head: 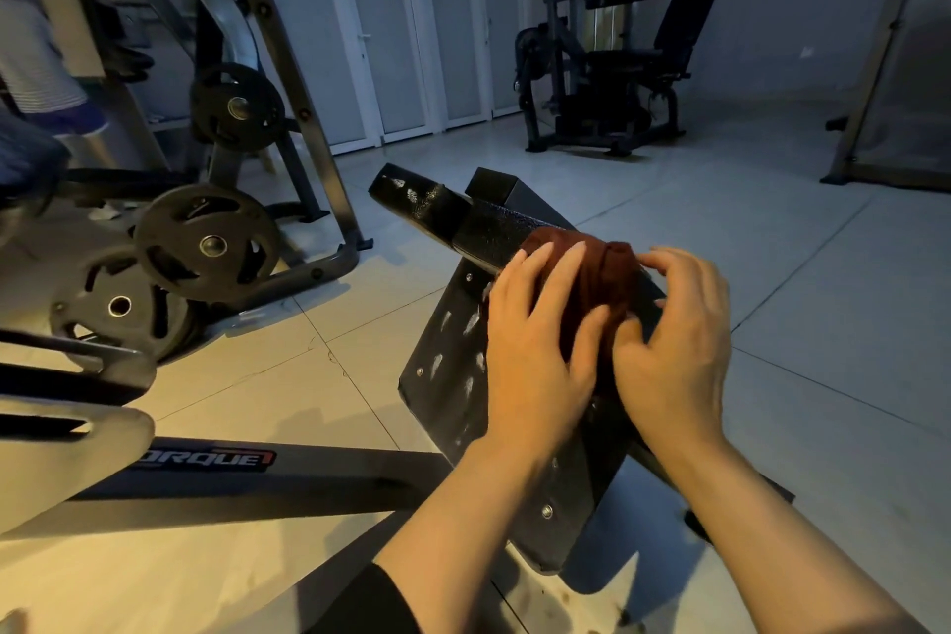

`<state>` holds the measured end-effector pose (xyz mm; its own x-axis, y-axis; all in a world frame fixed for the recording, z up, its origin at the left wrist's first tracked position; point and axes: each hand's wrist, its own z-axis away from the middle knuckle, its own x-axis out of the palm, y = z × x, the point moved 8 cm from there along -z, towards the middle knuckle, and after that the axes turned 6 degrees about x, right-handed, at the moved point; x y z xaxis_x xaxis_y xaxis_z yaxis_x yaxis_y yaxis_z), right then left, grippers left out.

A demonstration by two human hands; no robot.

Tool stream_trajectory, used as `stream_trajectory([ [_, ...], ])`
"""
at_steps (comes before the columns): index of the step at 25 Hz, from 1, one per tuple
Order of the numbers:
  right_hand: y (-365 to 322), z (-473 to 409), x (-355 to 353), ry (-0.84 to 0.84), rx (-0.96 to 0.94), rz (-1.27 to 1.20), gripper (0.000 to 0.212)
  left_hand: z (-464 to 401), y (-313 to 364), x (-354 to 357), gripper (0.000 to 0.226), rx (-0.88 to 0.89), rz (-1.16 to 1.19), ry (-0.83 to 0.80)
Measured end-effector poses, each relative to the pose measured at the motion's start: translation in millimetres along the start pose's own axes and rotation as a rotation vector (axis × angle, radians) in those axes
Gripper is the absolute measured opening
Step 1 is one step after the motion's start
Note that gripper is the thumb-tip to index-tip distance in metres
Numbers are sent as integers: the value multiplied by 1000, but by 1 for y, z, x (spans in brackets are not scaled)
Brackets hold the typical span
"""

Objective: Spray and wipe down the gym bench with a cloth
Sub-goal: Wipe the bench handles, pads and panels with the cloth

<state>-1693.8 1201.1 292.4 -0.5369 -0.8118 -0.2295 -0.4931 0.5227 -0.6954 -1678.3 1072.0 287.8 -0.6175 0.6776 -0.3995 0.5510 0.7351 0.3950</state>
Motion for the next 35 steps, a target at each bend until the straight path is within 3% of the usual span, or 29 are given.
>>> stream_trajectory([
  [4,7,-2,8,-106,4,10,43,-14,-3,-10,37,-3,60,53],
  [8,-2,-4,6,-120,-70,52,45,-14,-33,-34,32,-320,156,321],
  [12,-9,-2,11,-125,-158,101,45,-20,-8,-9,41,-28,12,-8],
  [13,-9,-1,12,-125,-164,111,44,-23,-17,-12,39,-51,1,10],
  [16,-9,-1,13,-120,-162,139,46,-27,-66,-35,33,-346,46,166],
  [17,-9,-2,12,-116,-156,130,46,-27,-70,-38,32,-348,59,176],
  [21,-10,-3,17,-94,-134,85,43,-36,-37,-23,31,18,-19,-29],
  [25,-10,0,18,1,-77,54,43,-55,-88,-46,26,-286,-71,148],
  [27,-11,3,20,41,-72,55,43,-66,-89,-47,26,-209,-69,133],
  [30,-11,6,22,80,-70,65,44,-77,-80,-30,27,47,-158,-52],
  [33,-11,9,22,97,-56,66,45,-82,-113,-40,25,-203,-152,9],
  [35,-11,11,22,104,-33,70,45,-81,-95,-38,23,-104,-103,-20],
])
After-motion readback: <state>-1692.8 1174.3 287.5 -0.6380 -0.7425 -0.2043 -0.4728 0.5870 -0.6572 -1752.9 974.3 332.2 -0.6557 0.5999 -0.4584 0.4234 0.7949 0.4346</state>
